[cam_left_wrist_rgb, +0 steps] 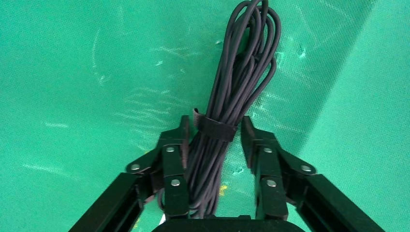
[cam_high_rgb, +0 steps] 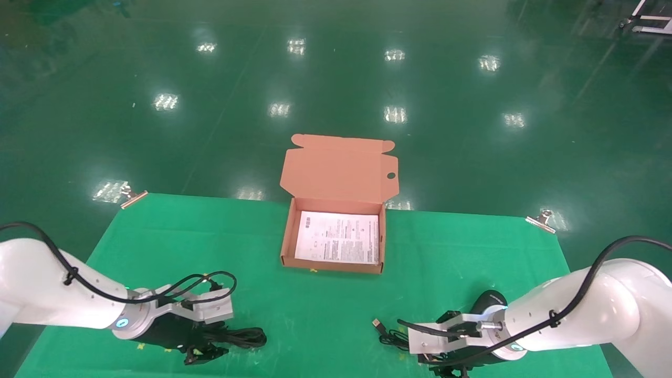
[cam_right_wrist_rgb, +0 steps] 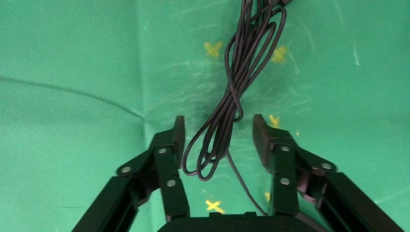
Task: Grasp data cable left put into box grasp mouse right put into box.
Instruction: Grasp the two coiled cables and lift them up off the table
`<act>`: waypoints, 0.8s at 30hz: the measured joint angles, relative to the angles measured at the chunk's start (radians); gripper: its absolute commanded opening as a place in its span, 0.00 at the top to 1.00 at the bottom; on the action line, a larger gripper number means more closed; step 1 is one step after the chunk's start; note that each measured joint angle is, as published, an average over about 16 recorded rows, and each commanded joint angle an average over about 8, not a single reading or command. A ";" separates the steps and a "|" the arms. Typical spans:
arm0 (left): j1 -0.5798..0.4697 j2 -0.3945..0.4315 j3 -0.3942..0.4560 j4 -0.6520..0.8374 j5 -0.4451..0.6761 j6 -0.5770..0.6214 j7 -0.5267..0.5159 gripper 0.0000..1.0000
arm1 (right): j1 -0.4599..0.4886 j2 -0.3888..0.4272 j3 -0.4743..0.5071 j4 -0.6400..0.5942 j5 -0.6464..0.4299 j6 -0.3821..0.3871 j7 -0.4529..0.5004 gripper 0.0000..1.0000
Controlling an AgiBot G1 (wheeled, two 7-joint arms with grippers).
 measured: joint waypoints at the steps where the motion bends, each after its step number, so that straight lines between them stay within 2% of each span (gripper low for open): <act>1: 0.000 0.000 0.000 0.000 0.000 0.000 0.000 1.00 | 0.000 0.000 0.000 0.000 0.000 0.000 0.000 1.00; 18: 0.000 -0.002 0.000 -0.004 0.001 0.001 0.000 1.00 | 0.001 0.002 0.001 0.002 0.001 -0.001 0.002 1.00; 24: -0.008 -0.025 -0.003 -0.045 0.005 -0.001 0.004 1.00 | 0.030 0.029 0.019 0.025 -0.001 -0.003 0.036 1.00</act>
